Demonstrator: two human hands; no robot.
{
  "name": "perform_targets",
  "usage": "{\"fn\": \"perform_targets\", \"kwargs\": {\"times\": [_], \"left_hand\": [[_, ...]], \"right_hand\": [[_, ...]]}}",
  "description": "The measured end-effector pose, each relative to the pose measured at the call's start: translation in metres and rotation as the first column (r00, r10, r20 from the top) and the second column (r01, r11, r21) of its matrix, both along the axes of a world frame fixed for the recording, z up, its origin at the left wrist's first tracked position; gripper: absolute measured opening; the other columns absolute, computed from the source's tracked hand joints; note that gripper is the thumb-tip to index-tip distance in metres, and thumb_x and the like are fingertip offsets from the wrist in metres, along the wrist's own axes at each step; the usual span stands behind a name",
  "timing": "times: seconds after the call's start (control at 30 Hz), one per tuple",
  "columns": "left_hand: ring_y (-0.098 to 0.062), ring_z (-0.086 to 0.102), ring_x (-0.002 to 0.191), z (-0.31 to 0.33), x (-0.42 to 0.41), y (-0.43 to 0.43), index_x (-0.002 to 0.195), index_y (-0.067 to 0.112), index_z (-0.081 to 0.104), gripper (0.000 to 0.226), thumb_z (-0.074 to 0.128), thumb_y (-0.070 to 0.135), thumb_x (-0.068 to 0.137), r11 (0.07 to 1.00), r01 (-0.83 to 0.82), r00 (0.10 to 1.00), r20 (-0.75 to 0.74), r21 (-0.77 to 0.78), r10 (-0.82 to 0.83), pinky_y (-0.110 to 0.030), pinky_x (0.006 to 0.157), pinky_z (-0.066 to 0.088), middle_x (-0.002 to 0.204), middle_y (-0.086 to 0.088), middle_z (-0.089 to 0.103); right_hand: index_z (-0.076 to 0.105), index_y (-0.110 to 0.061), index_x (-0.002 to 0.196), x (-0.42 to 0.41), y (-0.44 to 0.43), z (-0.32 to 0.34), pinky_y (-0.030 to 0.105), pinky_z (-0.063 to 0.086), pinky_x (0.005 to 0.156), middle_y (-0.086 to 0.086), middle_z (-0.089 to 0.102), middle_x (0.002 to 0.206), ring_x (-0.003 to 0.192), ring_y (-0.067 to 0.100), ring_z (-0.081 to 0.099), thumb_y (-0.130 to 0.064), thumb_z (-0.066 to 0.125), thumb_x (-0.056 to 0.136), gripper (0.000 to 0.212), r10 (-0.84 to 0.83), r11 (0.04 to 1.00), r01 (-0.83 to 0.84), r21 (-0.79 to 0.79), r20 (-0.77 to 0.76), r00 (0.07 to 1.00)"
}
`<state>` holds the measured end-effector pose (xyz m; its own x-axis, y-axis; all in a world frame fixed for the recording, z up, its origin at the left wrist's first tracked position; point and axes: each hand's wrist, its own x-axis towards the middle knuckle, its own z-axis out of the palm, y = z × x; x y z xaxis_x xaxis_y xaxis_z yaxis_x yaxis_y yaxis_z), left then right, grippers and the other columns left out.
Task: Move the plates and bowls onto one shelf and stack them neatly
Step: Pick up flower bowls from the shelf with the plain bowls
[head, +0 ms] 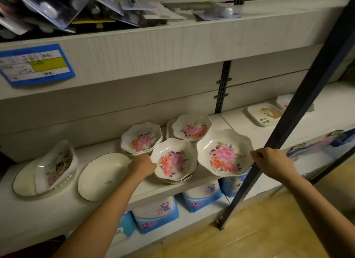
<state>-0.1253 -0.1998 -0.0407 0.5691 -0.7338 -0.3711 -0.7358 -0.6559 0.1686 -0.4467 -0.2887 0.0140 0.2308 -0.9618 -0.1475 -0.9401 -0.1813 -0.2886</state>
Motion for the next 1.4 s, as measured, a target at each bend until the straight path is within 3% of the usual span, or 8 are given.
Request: {"fn": "perform_targets", "kwargs": {"times": [0.23,0.43,0.6,0.83,1.03,1.17,1.3,1.4], "left_hand": [[-0.027,0.057,0.093,0.016,0.005,-0.002,0.094,0.008,0.059,0.029,0.042,0.031,0.09,0.996,0.086,0.989,0.118,0.007,-0.086,-0.033,0.077,0.043,0.103,-0.013,0.063],[-0.03,0.057,0.081,0.023,0.021,-0.002,0.059,0.011,0.048,0.035,0.04,0.024,0.09,0.99,0.074,0.992,-0.089,-0.123,-0.085,-0.033,0.076,0.045,0.094,-0.019,0.067],[-0.03,0.058,0.077,0.034,0.023,0.008,0.07,0.007,0.054,0.031,0.038,0.022,0.092,0.978,0.094,0.988,-0.101,-0.186,-0.115,-0.032,0.07,0.044,0.091,-0.021,0.067],[-0.019,0.042,0.054,0.06,0.0,0.017,0.051,0.009,0.048,0.04,0.041,0.012,0.09,0.948,0.188,0.957,-0.168,-0.258,-0.236,-0.027,0.053,0.027,0.055,-0.006,0.049],[-0.015,0.043,0.051,0.076,-0.041,0.017,0.056,0.009,0.052,0.037,0.043,0.013,0.092,0.919,0.233,0.898,-0.292,-0.318,-0.329,-0.023,0.051,0.03,0.053,-0.003,0.048],[-0.011,0.04,0.048,0.085,-0.075,0.007,0.054,0.013,0.052,0.038,0.045,0.013,0.091,0.905,0.259,0.864,-0.338,-0.338,-0.373,-0.022,0.049,0.028,0.05,0.001,0.048],[-0.014,0.042,0.05,0.084,-0.111,-0.004,0.055,0.01,0.054,0.035,0.046,0.012,0.089,0.903,0.262,0.839,-0.381,-0.34,-0.387,-0.023,0.051,0.03,0.052,-0.001,0.049],[-0.015,0.04,0.05,0.082,-0.142,-0.013,0.055,0.009,0.052,0.035,0.046,0.012,0.089,0.905,0.272,0.829,-0.398,-0.328,-0.394,-0.025,0.053,0.029,0.051,-0.002,0.048]], "right_hand": [[0.063,-0.015,0.08,-0.001,0.006,-0.001,0.037,0.058,0.071,0.002,0.065,0.075,0.07,0.018,0.064,-0.034,0.036,0.098,0.038,-0.017,1.0,0.017,0.015,0.007,1.0],[0.067,-0.011,0.086,-0.003,0.014,0.0,0.036,0.058,0.07,0.003,0.066,0.075,0.07,0.018,0.064,-0.034,0.036,0.098,0.04,-0.024,1.0,0.024,-0.002,0.017,1.0],[0.067,-0.011,0.083,-0.013,0.026,0.002,0.033,0.053,0.066,0.005,0.068,0.08,0.074,0.02,0.064,-0.035,0.036,0.098,0.042,-0.072,0.997,0.073,-0.012,0.05,0.996],[0.067,-0.013,0.081,-0.051,0.052,-0.006,0.035,0.055,0.062,0.004,0.067,0.077,0.067,0.019,0.062,-0.037,0.037,0.097,0.042,-0.186,0.981,0.19,-0.038,0.092,0.978],[0.051,-0.021,0.054,-0.101,0.074,-0.012,0.028,0.037,0.051,-0.007,0.056,0.056,0.056,0.014,0.052,-0.031,0.041,0.096,0.045,-0.292,0.954,0.298,-0.045,0.106,0.951],[0.055,-0.021,0.057,-0.139,0.081,-0.011,0.037,0.048,0.064,-0.004,0.058,0.06,0.064,0.023,0.058,-0.033,0.041,0.096,0.044,-0.361,0.931,0.366,-0.013,0.133,0.923],[0.054,-0.024,0.058,-0.176,0.081,-0.007,0.031,0.04,0.056,-0.008,0.055,0.061,0.062,0.018,0.054,-0.033,0.039,0.097,0.043,-0.387,0.92,0.393,-0.015,0.134,0.912],[0.056,-0.024,0.061,-0.207,0.074,-0.007,0.034,0.045,0.06,-0.004,0.059,0.065,0.066,0.02,0.057,-0.035,0.038,0.097,0.042,-0.408,0.911,0.411,-0.005,0.124,0.905]]}}
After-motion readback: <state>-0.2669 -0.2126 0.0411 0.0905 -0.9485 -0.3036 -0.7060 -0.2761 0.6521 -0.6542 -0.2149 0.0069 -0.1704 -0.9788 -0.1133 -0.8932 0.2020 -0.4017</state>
